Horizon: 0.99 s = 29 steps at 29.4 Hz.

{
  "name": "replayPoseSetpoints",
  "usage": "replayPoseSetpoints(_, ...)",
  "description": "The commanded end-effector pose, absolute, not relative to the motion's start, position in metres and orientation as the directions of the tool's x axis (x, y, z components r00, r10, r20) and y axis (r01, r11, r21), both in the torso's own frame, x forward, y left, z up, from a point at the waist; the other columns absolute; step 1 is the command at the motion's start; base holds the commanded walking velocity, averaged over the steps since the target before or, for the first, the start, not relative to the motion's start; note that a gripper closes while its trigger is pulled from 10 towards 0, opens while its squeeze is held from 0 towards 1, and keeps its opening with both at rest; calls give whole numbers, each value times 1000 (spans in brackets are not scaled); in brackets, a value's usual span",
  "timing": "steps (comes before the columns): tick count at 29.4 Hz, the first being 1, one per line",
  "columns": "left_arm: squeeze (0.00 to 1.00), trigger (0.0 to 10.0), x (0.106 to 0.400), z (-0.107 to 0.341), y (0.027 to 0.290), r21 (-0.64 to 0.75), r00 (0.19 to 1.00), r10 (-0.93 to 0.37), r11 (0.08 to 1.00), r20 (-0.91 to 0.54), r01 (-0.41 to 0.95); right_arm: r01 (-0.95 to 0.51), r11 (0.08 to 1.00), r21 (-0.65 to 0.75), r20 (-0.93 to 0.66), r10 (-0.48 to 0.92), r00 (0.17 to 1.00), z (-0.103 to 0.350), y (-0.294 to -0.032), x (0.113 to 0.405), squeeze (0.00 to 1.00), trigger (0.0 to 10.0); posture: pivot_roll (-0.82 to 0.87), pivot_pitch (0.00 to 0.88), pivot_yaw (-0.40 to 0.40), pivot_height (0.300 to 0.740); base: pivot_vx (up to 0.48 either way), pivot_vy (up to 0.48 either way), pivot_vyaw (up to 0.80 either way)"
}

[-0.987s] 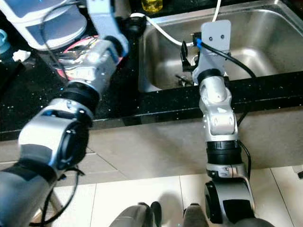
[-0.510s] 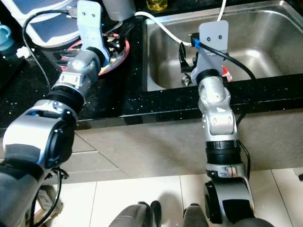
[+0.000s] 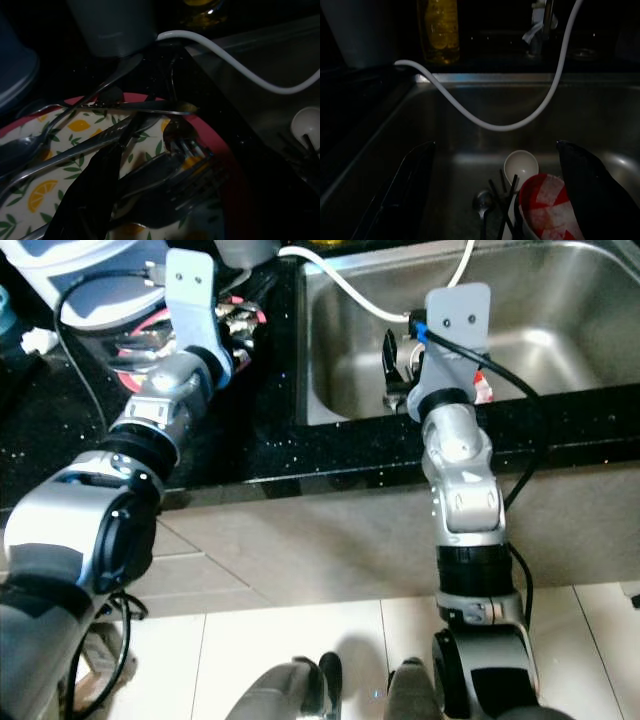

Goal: Kitchen organization

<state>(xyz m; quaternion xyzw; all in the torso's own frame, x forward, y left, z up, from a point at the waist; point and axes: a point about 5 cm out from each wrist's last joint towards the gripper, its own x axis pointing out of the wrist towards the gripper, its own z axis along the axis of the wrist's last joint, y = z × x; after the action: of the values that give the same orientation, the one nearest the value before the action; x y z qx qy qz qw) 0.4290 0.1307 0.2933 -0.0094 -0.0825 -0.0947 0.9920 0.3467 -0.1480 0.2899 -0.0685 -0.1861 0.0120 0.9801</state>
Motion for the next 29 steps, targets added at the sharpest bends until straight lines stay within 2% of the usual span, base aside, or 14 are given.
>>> replayPoseSetpoints(1, 0, 8039, 430, 292, 147, -50, 978, -146, 987, 147, 155, -12, 989, -146, 354, 63, 933, 288, -145, 343, 0, 10000, -90, 294, 189, 740, 0, 0, 0)
replayPoseSetpoints(2, 0, 8039, 430, 292, 147, -50, 978, -146, 987, 147, 155, -12, 989, -146, 354, 63, 933, 288, -145, 343, 0, 10000, -90, 294, 189, 740, 0, 0, 0)
replayPoseSetpoints(3, 0, 5176, 430, 292, 148, -71, 978, -143, 985, 149, 155, -8, 988, -151, 351, 61, 935, 289, -147, 342, 0, 10000, -105, 306, 187, 740, 0, 0, 0)
replayPoseSetpoints(4, 0, 4039, 430, 292, 148, -86, 978, -145, 984, 151, 159, -3, 988, -157, 348, 58, 936, 289, -148, 340, 0, 10000, -113, 310, 186, 740, 0, 0, 0)
replayPoseSetpoints(5, 0, 4039, 430, 292, 148, -86, 978, -145, 984, 151, 159, -3, 988, -157, 348, 58, 936, 289, -148, 340, 0, 10000, -113, 310, 186, 740, 0, 0, 0)
replayPoseSetpoints(7, 0, 2745, 430, 292, 147, -91, 975, -159, 980, 154, 175, 6, 986, -168, 344, 53, 937, 290, -152, 339, 0, 10000, -133, 314, 187, 740, 0, 0, 0)
replayPoseSetpoints(8, 0, 1176, 430, 293, 146, -87, 974, -166, 980, 154, 181, 9, 985, -171, 344, 51, 938, 290, -153, 338, 0, 10000, -135, 314, 187, 740, 0, 0, 0)
replayPoseSetpoints(9, 0, 1176, 430, 293, 146, -87, 974, -166, 980, 154, 181, 9, 985, -171, 344, 51, 938, 290, -153, 338, 0, 10000, -135, 314, 187, 740, 0, 0, 0)
replayPoseSetpoints(10, 0, 0, 430, 293, 145, -84, 973, -170, 979, 153, 185, 11, 985, -172, 344, 50, 938, 290, -154, 337, 0, 10000, -138, 313, 189, 740, 0, 0, 0)
replayPoseSetpoints(29, 0, 0, 429, 306, 145, 38, 959, -209, 978, 192, 205, 19, 986, -167, 343, 40, 939, 292, -154, 337, 0, 10000, -129, 275, 191, 740, 0, 0, 0)
